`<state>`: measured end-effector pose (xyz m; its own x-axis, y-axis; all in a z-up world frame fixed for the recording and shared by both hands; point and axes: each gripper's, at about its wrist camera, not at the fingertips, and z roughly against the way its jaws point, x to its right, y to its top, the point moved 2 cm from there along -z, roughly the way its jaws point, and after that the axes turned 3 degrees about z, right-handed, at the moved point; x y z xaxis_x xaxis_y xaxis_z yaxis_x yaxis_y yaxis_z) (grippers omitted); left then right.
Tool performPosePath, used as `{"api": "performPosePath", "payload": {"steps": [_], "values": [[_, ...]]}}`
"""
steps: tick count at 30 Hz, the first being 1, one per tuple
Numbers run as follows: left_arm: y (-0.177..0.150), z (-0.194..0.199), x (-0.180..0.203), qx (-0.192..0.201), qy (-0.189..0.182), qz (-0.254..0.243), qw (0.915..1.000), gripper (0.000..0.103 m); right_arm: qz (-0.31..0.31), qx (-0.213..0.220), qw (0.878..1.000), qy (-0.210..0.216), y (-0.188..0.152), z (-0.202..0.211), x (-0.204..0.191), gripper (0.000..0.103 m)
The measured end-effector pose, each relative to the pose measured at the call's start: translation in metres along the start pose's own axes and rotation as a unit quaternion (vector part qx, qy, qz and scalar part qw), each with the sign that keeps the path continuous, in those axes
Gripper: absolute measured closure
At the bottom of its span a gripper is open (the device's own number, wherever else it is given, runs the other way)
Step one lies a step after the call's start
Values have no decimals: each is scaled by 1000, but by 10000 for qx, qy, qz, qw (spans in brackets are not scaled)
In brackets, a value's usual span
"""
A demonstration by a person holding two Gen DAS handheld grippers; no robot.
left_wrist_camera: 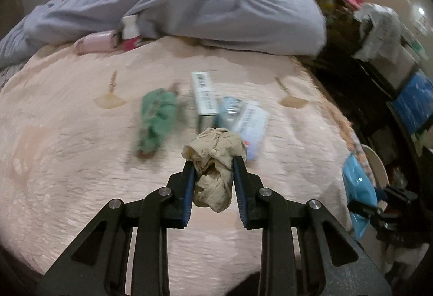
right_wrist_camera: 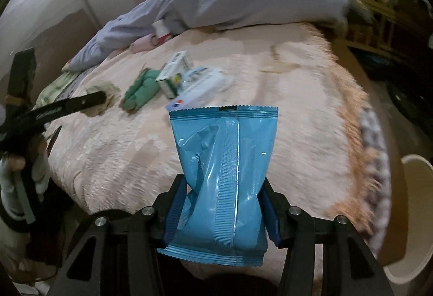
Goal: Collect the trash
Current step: 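Carry wrapper and tissue over the bucket and open both grippers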
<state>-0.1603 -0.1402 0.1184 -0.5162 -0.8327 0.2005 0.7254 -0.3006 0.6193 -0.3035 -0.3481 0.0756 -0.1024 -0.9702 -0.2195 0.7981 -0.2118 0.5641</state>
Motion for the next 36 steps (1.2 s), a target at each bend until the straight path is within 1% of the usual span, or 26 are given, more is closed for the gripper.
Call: {"api": "performPosePath", "payload": {"steps": [4, 13, 19, 23, 29, 36], "values": [[-3, 4, 27, 35, -73, -242, 9997, 78, -189, 93, 9997, -108, -9, 14, 16, 53], [-5, 2, 89, -28, -385, -757, 9964, 78, -575, 246, 9972, -403, -27, 39, 52, 53], [-5, -1, 117, -93, -512, -1049, 9931, 78, -802, 288, 9939, -706, -38, 56, 82, 53], [-4, -4, 137, -120, -625, -1227, 9904, 78, -1048, 372, 9896, -916, -49, 72, 107, 53], [-6, -11, 176, -208, -894, -1468, 9849, 78, -1459, 396, 9818, -1151, -66, 85, 146, 53], [-17, -26, 235, -402, -1172, -1863, 9746, 78, -1806, 407, 9739, -1316, -86, 99, 180, 53]]}}
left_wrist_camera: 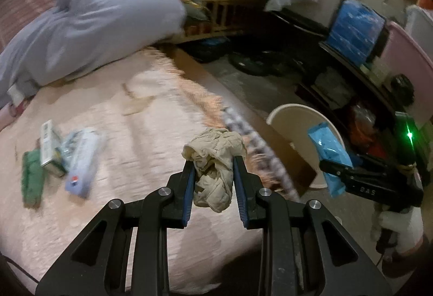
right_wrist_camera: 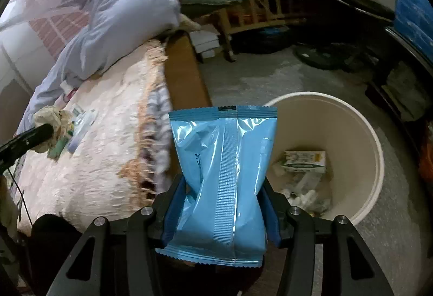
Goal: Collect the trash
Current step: 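Carry wrapper and tissue over the bucket and open both grippers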
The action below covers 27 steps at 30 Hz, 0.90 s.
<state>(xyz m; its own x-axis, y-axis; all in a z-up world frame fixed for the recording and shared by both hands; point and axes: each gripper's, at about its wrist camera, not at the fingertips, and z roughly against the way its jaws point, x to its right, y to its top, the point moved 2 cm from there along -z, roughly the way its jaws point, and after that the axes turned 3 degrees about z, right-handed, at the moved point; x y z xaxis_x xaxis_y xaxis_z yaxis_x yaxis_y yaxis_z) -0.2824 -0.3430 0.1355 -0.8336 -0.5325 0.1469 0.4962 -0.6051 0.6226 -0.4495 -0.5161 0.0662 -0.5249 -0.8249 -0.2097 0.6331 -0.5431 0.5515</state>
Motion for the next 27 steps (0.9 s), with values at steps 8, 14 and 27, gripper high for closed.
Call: {"api": "performPosePath", "payload": {"steps": [8, 14, 27], "values": [[12, -32, 56, -162, -254, -299, 9991, 78, -296, -3, 9994, -186, -4, 1, 39, 53], [17, -59, 84, -322, -400, -400, 9979, 78, -499, -45, 9983, -306, -6, 0, 68, 53], [23, -91, 107, -521, -593, -411, 9960, 78, -718, -184, 9964, -415, -11, -15, 95, 53]]}}
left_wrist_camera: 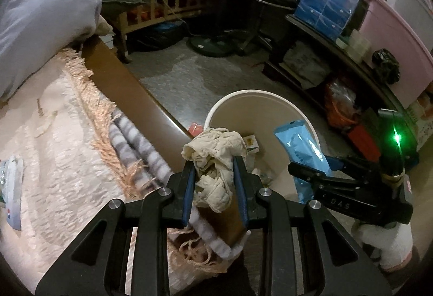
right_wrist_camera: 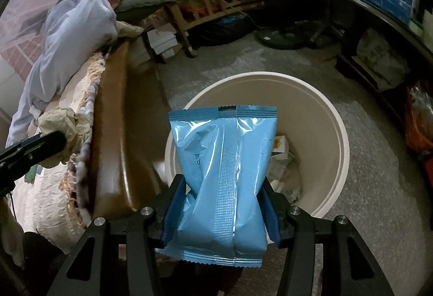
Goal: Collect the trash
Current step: 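Carry wrapper and tissue over the bucket and open both grippers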
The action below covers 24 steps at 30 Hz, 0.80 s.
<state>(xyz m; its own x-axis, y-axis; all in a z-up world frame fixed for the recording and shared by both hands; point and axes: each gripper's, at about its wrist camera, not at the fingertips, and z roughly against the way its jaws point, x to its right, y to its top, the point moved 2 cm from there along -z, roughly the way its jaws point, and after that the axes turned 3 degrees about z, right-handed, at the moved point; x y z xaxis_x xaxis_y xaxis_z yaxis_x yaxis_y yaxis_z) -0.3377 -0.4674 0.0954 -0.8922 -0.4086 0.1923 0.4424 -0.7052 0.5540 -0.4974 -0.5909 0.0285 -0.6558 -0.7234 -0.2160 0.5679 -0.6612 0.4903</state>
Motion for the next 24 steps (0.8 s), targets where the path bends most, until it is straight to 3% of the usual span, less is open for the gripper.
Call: {"api": "performPosePath", "payload": {"steps": [19, 24], "values": [[13, -28, 24, -138, -433, -16, 9990, 78, -255, -17, 9996, -119, 3, -11, 25, 50], [16, -29, 25, -80, -550, 24, 9985, 74, -325, -11, 9993, -170, 6, -13, 32, 49]]}}
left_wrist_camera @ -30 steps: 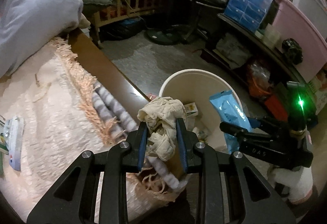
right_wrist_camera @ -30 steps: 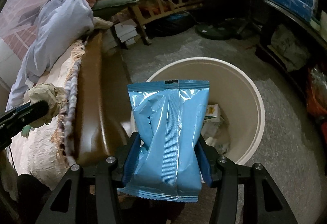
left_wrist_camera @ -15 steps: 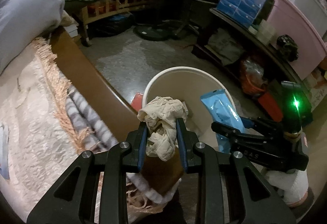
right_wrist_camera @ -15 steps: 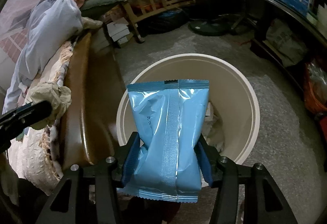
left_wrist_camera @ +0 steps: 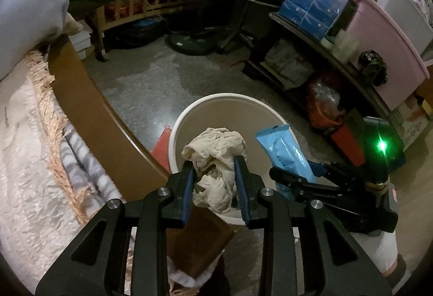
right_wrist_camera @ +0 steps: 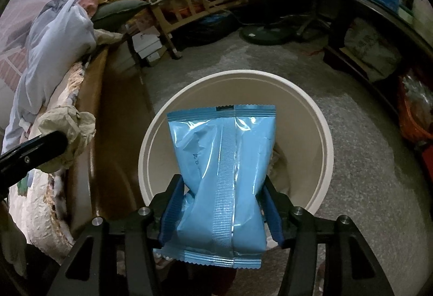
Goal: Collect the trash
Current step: 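Carry wrapper and tissue over the bucket and open both grippers, then move both tools back over the bed toward the medicine boxes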
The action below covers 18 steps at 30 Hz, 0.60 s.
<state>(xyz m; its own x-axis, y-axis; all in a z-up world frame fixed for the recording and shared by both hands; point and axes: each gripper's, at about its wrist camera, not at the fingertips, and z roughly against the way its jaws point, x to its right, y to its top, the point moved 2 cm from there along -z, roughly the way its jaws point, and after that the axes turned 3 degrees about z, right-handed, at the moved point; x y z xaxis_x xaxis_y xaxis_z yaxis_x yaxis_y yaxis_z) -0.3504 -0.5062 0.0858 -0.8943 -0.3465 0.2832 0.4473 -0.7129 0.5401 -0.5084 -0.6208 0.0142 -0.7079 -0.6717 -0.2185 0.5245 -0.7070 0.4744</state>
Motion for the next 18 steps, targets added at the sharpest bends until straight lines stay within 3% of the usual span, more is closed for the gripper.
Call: {"api": "performPosePath", "payload": {"steps": [2, 4, 11, 18], "values": [[2, 0, 1, 28, -69, 14, 10000, 62, -79, 12, 10000, -7, 1, -1, 3, 45], [3, 2, 1, 48, -145, 28, 9999, 54, -150, 32, 9999, -7, 2, 0, 6, 32], [2, 11, -5, 26, -71, 58, 10000, 52, -255, 91, 9996, 47, -1, 5, 8, 30], [-5, 37, -23, 188, 418, 18, 9989, 52, -94, 81, 9998, 132, -7, 11, -9, 31]]}}
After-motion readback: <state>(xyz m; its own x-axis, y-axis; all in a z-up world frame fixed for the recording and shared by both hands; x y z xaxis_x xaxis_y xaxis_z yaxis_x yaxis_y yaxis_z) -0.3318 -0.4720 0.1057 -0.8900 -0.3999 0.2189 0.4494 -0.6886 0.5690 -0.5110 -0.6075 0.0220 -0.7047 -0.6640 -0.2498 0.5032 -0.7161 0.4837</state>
